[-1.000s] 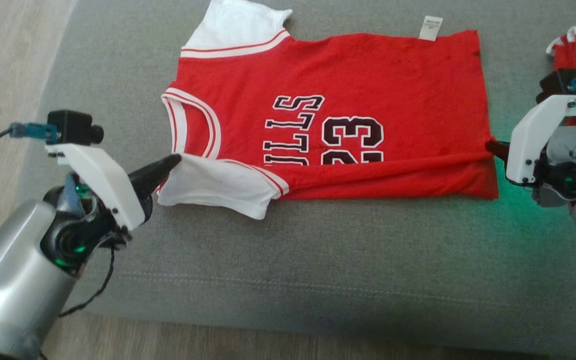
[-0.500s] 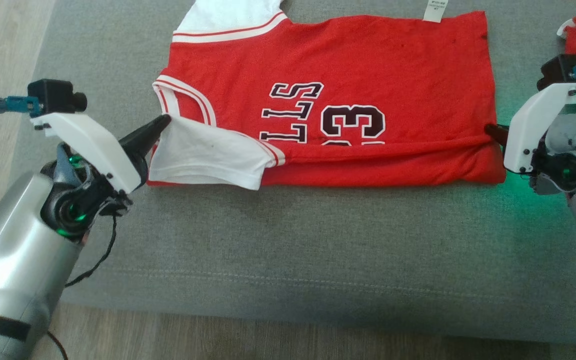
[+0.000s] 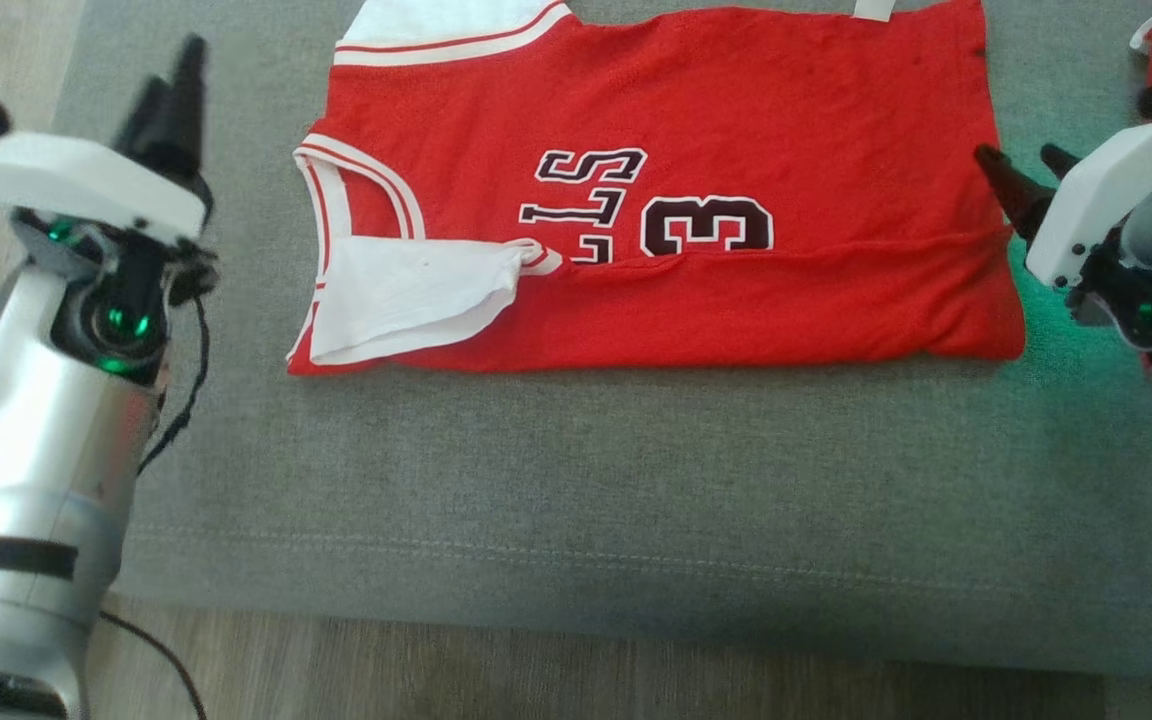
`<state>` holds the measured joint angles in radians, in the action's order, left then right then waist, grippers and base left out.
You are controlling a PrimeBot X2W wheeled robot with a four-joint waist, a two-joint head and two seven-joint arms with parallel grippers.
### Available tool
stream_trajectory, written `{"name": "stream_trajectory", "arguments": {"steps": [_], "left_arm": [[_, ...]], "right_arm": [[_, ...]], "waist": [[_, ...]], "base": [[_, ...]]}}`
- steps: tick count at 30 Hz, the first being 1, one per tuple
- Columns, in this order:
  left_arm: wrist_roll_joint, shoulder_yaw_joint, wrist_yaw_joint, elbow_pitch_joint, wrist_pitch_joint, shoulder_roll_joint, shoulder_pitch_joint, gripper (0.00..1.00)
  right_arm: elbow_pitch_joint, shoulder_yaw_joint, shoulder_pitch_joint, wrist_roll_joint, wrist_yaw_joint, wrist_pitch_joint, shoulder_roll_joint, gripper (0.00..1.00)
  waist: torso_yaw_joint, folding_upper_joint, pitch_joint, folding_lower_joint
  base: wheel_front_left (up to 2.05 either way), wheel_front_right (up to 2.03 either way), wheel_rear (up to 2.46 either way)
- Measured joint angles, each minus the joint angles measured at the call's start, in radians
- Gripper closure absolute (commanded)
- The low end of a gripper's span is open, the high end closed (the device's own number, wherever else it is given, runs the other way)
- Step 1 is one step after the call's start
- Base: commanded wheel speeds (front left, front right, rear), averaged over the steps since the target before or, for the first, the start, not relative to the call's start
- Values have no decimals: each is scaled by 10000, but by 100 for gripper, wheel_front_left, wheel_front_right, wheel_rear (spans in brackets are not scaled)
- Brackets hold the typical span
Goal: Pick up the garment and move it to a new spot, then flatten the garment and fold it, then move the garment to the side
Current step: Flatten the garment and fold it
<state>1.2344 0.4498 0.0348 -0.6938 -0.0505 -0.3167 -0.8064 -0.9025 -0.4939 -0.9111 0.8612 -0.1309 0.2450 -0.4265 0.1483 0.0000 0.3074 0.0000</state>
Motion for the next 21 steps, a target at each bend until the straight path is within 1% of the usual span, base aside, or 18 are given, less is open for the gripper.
{"name": "stream_trajectory", "arguments": {"steps": [2, 4, 6, 9, 11, 12, 15, 17, 19, 21], "left_arm": [[-113, -136, 8, -238, -663, 84, -182, 0], [-309, -251, 119, -343, -1383, 130, -199, 0], [-734, -257, 224, -405, -1810, 119, -176, 0], [-1499, -414, 349, -56, -1990, 155, -41, 0], [-2349, -1047, 301, 608, -1990, 253, 302, 0], [-2876, -1448, 188, 1057, -1990, 334, 562, 0], [-4343, -2577, -29, 2418, -2063, 821, 1672, 0], [-5288, -3051, -94, 3218, -2063, 1271, 2580, 0], [-6190, -3421, -94, 3931, -2063, 1714, 3497, 0], [-6964, -3703, -73, 4506, -2063, 2065, 4290, 0]], "right_arm": [[-42, 4, -6, -6, 0, -422, 75, 0], [-52, 17, -6, -31, 0, -978, 171, 0], [-2, 36, -4, -188, 0, -1685, 182, 0], [245, 159, 35, -228, 0, -2767, 205, 0], [499, 134, 158, -502, 0, -3484, 203, 0], [600, 111, 287, -679, 0, -3847, 203, 0], [796, 128, 901, -1210, 0, -4617, 222, 0], [953, 247, 1403, -1724, 0, -4838, 267, 0], [1208, 685, 1941, -2270, 0, -4930, 437, 0], [1801, 1463, 2535, -2884, 0, -4932, 671, 0]], "waist": [[-7, 0, -5, 0], [-32, 0, -45, 0], [-58, 0, -130, 0], [-81, 0, -341, 0], [-88, 0, -504, 0], [-90, 0, -595, 0], [-104, 0, -900, 0], [-116, 0, -1117, 0], [-132, 0, -1345, 0], [-149, 0, -1569, 0]], "base": [[0, 0, 0], [0, 0, 0], [0, 0, 0], [0, 0, 0], [0, 0, 0], [0, 0, 0], [0, 0, 0], [0, 0, 0], [0, 0, 0], [0, 0, 0]]}}
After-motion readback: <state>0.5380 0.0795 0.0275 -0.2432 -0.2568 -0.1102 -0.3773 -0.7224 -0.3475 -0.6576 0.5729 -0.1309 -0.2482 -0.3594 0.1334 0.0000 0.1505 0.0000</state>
